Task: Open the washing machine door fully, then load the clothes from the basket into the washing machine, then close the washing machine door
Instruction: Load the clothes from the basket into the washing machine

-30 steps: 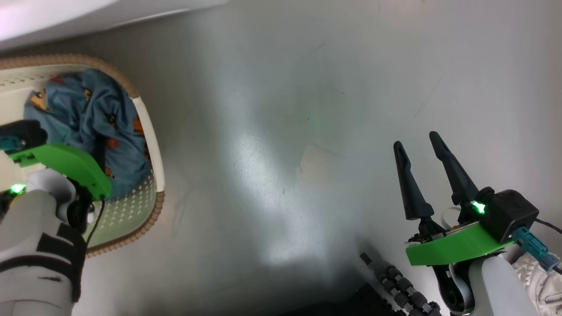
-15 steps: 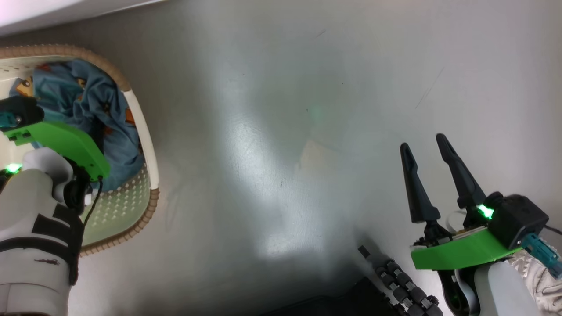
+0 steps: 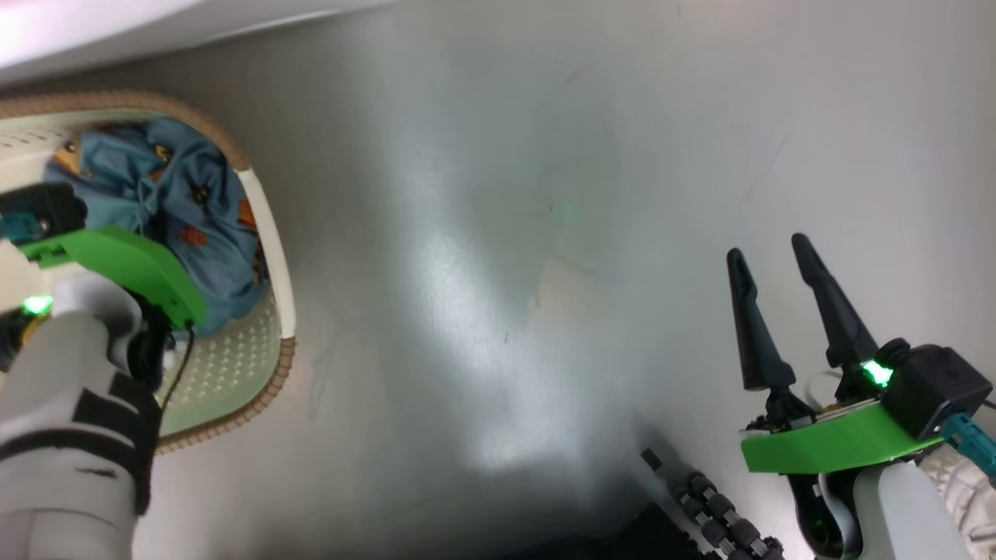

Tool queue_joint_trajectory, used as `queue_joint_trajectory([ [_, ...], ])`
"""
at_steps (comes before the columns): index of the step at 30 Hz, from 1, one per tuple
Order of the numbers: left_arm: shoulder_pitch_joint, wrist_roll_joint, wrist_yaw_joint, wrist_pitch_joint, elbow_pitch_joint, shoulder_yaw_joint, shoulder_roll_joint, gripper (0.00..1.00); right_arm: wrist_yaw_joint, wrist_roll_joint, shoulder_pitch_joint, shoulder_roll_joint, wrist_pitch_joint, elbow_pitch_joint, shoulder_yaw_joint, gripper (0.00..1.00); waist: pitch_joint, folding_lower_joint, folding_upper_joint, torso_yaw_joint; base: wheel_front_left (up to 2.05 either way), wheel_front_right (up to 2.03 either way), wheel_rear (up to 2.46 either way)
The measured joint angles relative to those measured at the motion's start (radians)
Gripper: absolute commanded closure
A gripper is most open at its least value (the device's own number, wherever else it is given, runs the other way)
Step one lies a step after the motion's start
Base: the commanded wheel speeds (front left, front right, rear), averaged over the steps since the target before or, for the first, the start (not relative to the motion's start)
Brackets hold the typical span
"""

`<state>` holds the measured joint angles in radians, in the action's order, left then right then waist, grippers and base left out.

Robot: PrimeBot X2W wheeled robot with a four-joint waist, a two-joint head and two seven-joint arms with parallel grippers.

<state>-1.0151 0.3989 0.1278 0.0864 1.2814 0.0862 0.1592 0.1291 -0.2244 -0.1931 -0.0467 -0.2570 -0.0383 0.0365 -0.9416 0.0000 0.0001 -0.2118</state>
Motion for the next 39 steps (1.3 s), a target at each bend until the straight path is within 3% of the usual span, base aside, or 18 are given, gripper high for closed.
queue_joint_trajectory([
  [10, 0.112, 0.049, 0.000, 0.104, -0.014, 0.027, -0.038, 1.00, 0.000, 0.017, -0.038, 0.000, 0.000, 0.018, -0.028, 0.00, 0.104, 0.0000, 0.0000, 0.033, 0.00, 0.00, 0.00],
  [22, 0.285, 0.128, 0.000, 0.162, -0.162, 0.063, -0.049, 1.00, 0.000, 0.047, -0.047, -0.001, 0.000, 0.063, -0.049, 0.00, 0.254, 0.0000, 0.0000, 0.090, 0.00, 0.00, 0.00],
  [31, 0.481, 0.116, 0.000, 0.164, -0.416, 0.023, -0.052, 1.00, 0.000, 0.060, 0.013, -0.001, 0.000, 0.106, -0.059, 0.00, 0.405, 0.0000, -0.0001, 0.130, 0.00, 0.00, 0.00],
  [39, 0.654, 0.031, 0.000, 0.165, -0.654, -0.055, -0.078, 1.00, 0.000, 0.090, 0.086, -0.002, 0.000, 0.135, -0.069, 0.00, 0.558, 0.0000, 0.0000, 0.165, 0.00, 0.00, 0.00],
])
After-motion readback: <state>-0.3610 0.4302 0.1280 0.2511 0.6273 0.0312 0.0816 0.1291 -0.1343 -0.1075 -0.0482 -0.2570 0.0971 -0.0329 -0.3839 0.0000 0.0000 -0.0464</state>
